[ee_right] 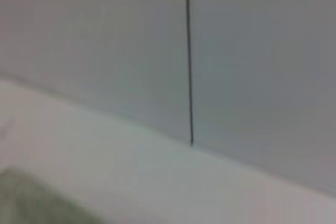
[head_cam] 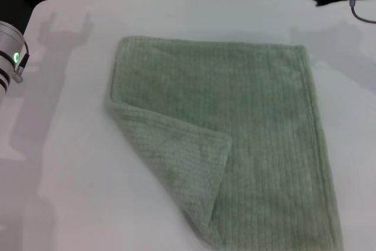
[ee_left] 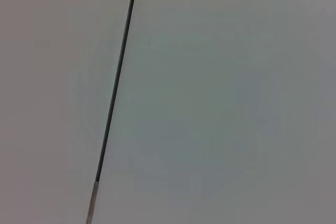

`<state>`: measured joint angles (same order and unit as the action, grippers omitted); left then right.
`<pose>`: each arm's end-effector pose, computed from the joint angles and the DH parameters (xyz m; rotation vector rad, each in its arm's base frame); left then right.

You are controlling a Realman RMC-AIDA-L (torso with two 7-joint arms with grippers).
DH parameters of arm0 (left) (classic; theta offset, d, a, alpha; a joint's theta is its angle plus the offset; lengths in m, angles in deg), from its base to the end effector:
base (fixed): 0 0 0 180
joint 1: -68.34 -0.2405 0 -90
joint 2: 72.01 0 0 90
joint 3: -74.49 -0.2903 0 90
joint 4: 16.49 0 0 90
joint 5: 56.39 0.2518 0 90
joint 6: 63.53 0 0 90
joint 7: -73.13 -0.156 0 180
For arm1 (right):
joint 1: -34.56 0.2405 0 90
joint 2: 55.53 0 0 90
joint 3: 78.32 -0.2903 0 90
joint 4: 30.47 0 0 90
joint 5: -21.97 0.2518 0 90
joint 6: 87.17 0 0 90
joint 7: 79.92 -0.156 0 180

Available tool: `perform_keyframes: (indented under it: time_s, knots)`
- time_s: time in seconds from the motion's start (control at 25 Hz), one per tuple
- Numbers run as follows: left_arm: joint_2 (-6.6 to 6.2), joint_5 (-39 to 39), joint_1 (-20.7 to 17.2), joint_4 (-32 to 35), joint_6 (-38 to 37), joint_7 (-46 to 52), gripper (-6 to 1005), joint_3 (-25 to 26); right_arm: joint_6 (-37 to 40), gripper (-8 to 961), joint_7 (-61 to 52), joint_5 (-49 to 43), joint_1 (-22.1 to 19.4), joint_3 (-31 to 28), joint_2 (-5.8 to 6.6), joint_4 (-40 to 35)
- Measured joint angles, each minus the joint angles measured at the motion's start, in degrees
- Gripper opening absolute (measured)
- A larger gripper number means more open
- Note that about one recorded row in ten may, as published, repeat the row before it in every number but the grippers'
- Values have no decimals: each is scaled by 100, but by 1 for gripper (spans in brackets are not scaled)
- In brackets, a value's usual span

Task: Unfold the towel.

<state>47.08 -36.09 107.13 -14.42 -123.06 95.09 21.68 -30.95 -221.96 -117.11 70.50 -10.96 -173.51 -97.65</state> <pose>-0.3509 0.4592 -0.0188 -1.4899 -0.6755 -0.8197 0.2087 0.5040 0.0243 -2.2177 0.8845 0.1547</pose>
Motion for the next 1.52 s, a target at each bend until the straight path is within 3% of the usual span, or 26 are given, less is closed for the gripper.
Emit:
perform_keyframes:
  time_s: [0.12,0.32,0.52,1.12,1.52]
  knots:
    - [0,0,20,2,0,1,861,-1,619,5,-7,-278,526,-307,139,565]
    - [0,0,24,34,0,1,860,-2,1082,7,21,-310,1283,-370,517,1875]
    - [0,0,24,74,1,51,860,-10,1116,8,164,-395,1662,-344,686,2666]
    - [0,0,65,74,1,207,861,-134,645,14,570,-622,1884,-356,766,3871]
    - [0,0,110,74,19,222,861,-154,346,17,866,-591,1906,-391,733,4102]
